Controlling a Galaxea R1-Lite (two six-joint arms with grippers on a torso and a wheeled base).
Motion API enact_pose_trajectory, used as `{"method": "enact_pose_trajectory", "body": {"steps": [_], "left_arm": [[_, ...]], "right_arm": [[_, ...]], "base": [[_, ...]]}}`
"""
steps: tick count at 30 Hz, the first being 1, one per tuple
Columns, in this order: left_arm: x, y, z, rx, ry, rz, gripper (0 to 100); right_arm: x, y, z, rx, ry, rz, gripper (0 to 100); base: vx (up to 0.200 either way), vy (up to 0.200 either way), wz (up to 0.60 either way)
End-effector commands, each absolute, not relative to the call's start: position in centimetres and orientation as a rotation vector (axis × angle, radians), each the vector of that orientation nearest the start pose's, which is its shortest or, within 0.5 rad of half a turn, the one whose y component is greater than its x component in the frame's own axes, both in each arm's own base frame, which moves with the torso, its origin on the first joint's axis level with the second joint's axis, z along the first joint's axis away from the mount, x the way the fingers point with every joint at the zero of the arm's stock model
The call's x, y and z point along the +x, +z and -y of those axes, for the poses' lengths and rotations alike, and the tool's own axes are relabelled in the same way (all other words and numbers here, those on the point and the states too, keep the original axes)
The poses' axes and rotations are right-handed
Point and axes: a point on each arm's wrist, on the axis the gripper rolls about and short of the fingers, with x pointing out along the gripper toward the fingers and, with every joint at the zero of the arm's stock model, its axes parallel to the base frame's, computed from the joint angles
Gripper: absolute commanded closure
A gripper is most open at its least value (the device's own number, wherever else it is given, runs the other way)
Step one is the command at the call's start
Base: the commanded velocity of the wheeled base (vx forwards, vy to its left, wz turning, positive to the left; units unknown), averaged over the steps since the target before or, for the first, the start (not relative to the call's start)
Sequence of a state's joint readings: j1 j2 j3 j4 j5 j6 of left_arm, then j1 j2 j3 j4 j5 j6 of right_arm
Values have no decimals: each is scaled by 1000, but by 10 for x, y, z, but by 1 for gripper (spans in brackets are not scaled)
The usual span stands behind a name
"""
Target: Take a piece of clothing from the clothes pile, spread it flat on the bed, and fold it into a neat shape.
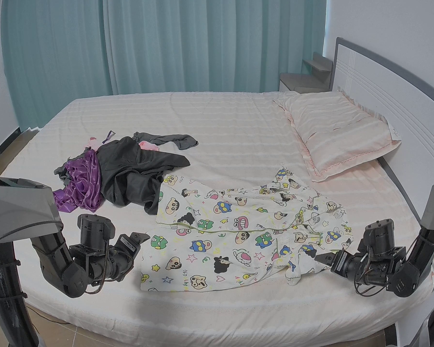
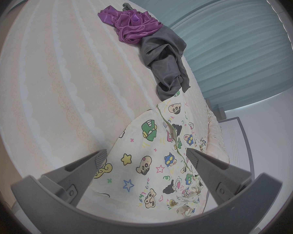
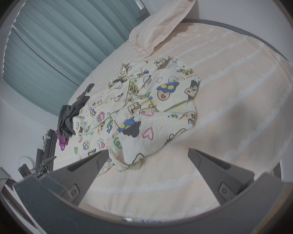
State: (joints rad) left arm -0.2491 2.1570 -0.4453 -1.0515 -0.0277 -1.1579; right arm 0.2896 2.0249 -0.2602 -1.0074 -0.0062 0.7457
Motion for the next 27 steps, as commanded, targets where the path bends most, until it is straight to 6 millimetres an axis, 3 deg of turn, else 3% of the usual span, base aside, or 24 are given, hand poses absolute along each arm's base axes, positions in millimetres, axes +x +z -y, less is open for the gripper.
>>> {"method": "enact_pose_trajectory", "body": {"steps": [1, 7, 12, 27], "left_arm": [[287, 3, 74, -1033, 144, -733, 0], [287, 3, 74, -1033, 145, -734, 0], [287, 3, 74, -1034, 146, -732, 0], [287, 3, 74, -1032, 147, -733, 0]], "right_arm": [[235, -20, -76, 563, -20, -884, 0], [240, -40, -79, 529, -20, -899, 0], [247, -37, -81, 549, -4, -854, 0], [234, -44, -84, 485, 15, -897, 0]], "base": [[0, 0, 0], [0, 0, 0], [0, 0, 0], [0, 0, 0]]}}
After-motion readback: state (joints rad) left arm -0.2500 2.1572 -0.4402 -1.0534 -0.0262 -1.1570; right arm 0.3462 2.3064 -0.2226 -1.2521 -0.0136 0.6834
